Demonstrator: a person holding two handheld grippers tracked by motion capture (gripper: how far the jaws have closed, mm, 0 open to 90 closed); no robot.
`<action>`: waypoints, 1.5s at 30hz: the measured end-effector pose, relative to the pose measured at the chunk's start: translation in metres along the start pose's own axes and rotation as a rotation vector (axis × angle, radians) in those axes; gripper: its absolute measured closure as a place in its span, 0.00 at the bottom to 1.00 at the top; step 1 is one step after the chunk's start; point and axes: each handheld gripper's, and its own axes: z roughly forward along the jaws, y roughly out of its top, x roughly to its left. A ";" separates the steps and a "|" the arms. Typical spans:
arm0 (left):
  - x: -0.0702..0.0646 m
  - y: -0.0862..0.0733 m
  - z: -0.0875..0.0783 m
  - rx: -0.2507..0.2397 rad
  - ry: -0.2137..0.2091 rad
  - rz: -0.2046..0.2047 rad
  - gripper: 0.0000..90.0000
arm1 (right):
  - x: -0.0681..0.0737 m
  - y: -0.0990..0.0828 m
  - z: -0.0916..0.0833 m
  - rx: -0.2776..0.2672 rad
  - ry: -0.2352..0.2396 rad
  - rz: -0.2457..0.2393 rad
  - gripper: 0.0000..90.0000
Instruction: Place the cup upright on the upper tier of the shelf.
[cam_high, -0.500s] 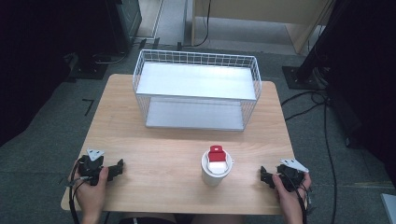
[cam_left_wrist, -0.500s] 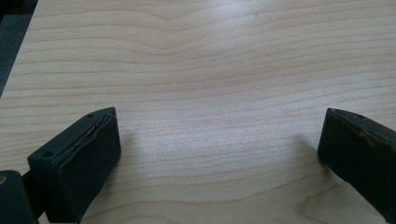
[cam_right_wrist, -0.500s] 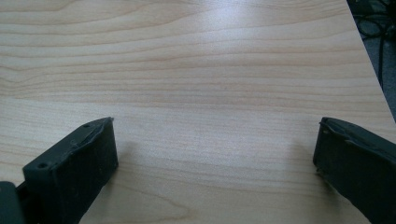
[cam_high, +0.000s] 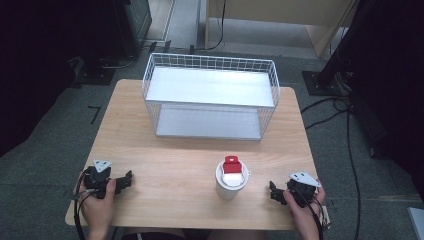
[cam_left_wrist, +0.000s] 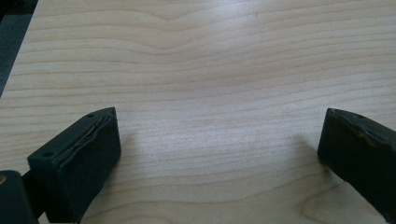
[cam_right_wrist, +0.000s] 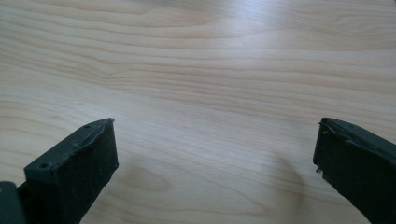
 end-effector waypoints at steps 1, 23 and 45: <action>0.000 0.000 0.000 0.000 0.000 0.000 0.00 | 0.003 0.000 0.000 0.002 0.005 -0.012 0.00; 0.000 0.000 0.000 0.000 0.000 0.000 0.00 | 0.057 0.003 0.002 -0.003 0.119 -0.110 0.00; 0.000 0.000 0.000 0.000 0.000 0.000 0.00 | 0.085 0.000 -0.009 -0.030 0.260 -0.155 0.05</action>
